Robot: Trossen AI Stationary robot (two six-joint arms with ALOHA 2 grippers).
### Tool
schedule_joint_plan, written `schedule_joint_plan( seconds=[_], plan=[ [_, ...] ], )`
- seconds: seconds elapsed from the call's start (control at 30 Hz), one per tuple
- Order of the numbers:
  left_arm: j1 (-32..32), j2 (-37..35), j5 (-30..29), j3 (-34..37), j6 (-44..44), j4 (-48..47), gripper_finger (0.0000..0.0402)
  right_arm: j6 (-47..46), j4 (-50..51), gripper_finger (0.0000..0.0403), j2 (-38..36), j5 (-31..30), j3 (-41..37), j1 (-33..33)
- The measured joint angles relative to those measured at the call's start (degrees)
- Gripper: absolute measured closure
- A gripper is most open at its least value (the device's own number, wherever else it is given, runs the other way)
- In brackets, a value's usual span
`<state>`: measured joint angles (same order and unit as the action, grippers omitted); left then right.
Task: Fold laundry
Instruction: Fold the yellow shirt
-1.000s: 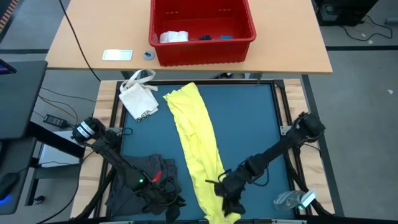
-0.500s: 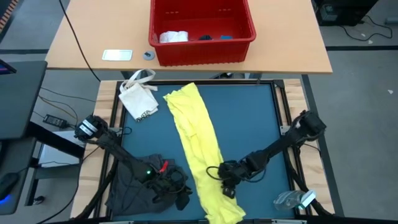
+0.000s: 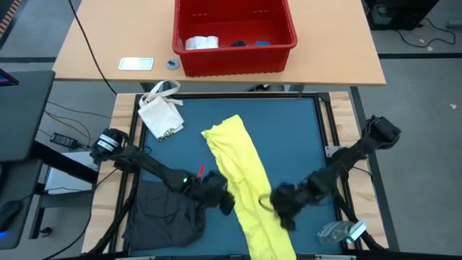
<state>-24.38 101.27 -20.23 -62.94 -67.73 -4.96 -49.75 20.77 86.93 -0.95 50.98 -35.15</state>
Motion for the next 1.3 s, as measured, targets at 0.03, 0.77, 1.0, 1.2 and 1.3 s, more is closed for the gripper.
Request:
schedule_joint_plan(
  seconds=[0.03, 0.77, 1.0, 1.2, 1.3],
  plan=[
    [1.38, 0.00, 0.01, 0.00, -0.13, -0.27, 0.0317, 1.32, 2.16, 0.0279, -0.65, -3.16, 0.00, 1.68],
    [42.81, 0.00, 24.88, 0.00, 22.97, -18.47, 0.0317, 19.60, 3.99, 0.0328, 11.79, 4.65, 0.22, 51.18],
    [55.19, 0.00, 30.26, 0.00, 33.87, -14.61, 0.0318, 12.36, 11.03, 0.0336, 8.72, 6.47, -0.17, 54.06],
    [60.18, -0.23, 40.96, 0.00, 41.78, -4.10, 0.0318, 11.48, 6.13, 0.0326, 3.22, 14.55, -0.19, 54.02],
    [60.24, -0.98, 46.43, -0.02, 44.17, 1.86, 0.0318, 8.94, 5.67, 0.0310, -1.58, 11.59, -0.17, 54.76]
  ],
)
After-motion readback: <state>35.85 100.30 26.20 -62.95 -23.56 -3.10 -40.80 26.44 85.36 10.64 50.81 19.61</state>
